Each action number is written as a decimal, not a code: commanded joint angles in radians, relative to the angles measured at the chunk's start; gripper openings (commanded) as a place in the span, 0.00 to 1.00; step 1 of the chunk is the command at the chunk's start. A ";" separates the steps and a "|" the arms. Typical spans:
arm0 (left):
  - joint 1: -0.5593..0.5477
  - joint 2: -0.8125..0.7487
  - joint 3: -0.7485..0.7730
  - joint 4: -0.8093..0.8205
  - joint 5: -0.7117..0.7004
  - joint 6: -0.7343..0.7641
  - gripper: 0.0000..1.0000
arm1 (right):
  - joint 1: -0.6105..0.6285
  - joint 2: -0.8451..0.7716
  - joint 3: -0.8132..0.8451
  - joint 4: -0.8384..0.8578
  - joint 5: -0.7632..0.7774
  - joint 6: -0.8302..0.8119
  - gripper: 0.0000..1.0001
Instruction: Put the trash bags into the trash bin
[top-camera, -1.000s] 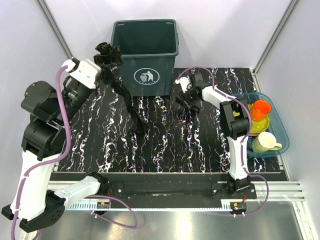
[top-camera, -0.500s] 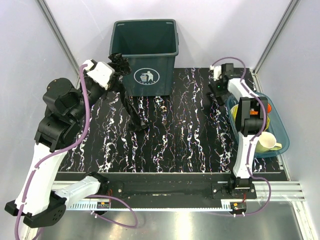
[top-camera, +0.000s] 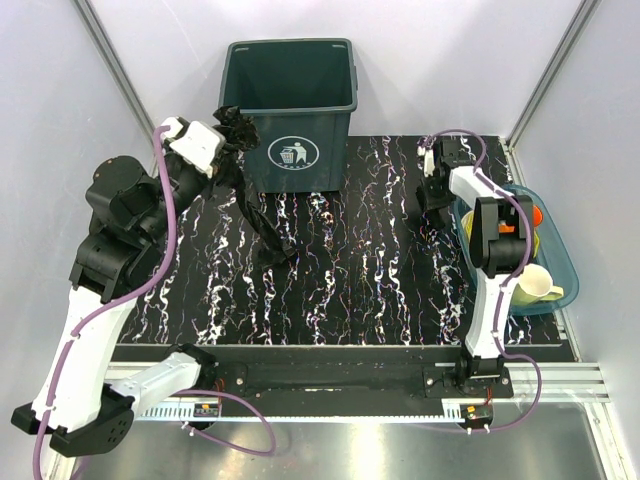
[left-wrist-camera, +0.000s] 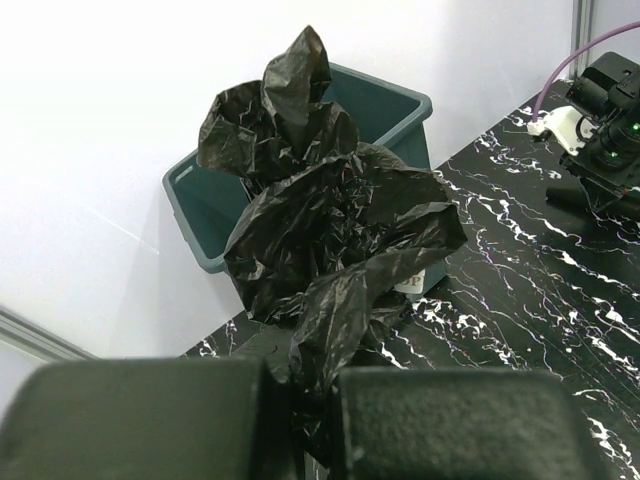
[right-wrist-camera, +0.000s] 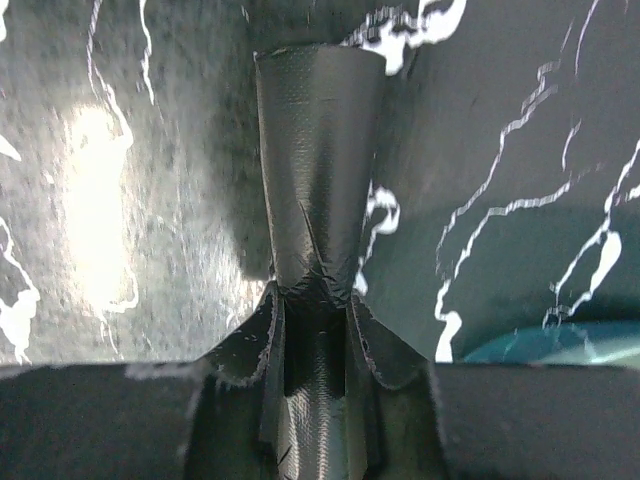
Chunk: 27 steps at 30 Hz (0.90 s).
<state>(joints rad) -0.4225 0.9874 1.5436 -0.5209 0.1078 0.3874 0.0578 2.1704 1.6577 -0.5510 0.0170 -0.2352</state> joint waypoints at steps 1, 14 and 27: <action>0.008 -0.020 -0.014 0.059 0.020 -0.042 0.00 | 0.020 -0.110 -0.064 0.006 0.090 0.053 0.17; 0.027 -0.024 0.130 0.022 0.119 -0.160 0.00 | 0.122 -0.283 -0.079 -0.064 -0.125 0.045 0.98; 0.039 -0.038 0.061 0.033 0.648 -0.370 0.23 | 0.258 -0.599 0.010 -0.004 -0.955 0.115 1.00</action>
<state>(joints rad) -0.3882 0.9478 1.6417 -0.5240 0.4625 0.1562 0.3321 1.7546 1.5780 -0.6067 -0.5999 -0.1619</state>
